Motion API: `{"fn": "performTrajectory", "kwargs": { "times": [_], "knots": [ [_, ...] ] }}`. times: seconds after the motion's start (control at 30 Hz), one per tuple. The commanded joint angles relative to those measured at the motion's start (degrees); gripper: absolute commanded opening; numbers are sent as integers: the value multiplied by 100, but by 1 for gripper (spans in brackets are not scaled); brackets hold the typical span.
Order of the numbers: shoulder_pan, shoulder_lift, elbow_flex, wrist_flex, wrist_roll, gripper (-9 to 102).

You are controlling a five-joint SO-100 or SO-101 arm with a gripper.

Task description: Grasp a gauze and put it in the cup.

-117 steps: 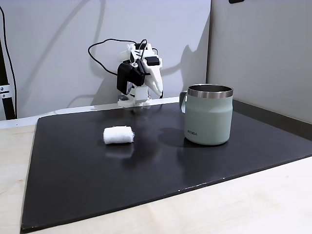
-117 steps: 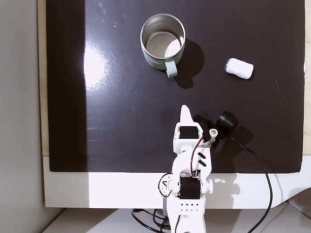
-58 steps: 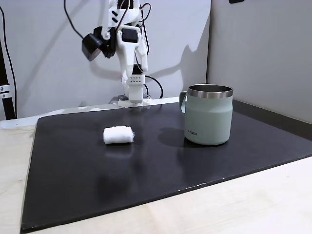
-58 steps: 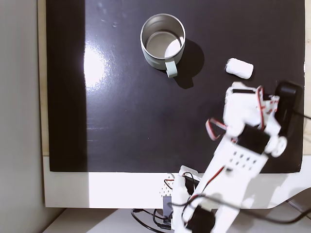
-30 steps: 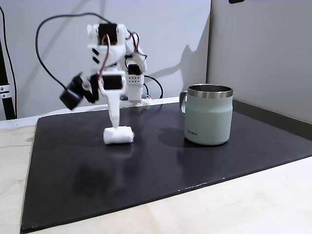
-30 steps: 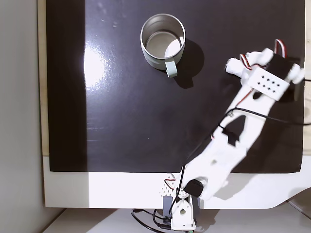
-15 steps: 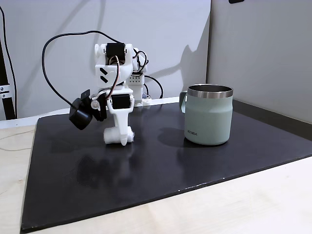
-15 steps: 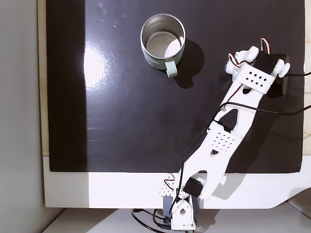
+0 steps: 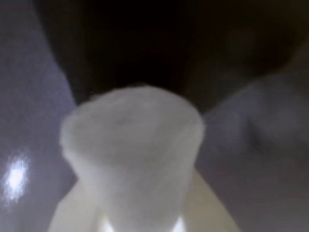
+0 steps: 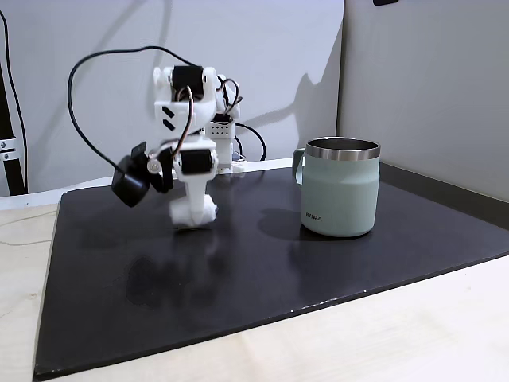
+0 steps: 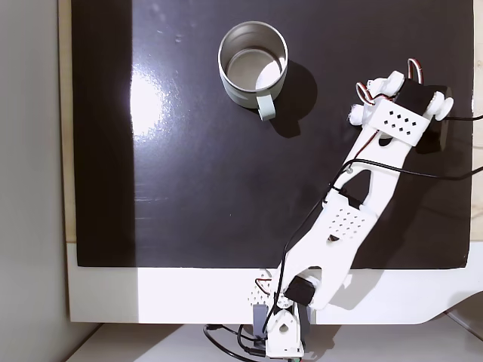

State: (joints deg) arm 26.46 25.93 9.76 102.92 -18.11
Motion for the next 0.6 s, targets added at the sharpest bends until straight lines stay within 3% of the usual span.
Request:
{"fn": "performTrajectory", "kwargs": {
  "times": [0.0, 0.33, 0.57],
  "knots": [
    [-9, 1345, 396, 53, 70, 0],
    [-316, 4474, 2118, 62, 141, 0],
    [-756, 4808, 1828, 53, 360, 0]
  ]
}}
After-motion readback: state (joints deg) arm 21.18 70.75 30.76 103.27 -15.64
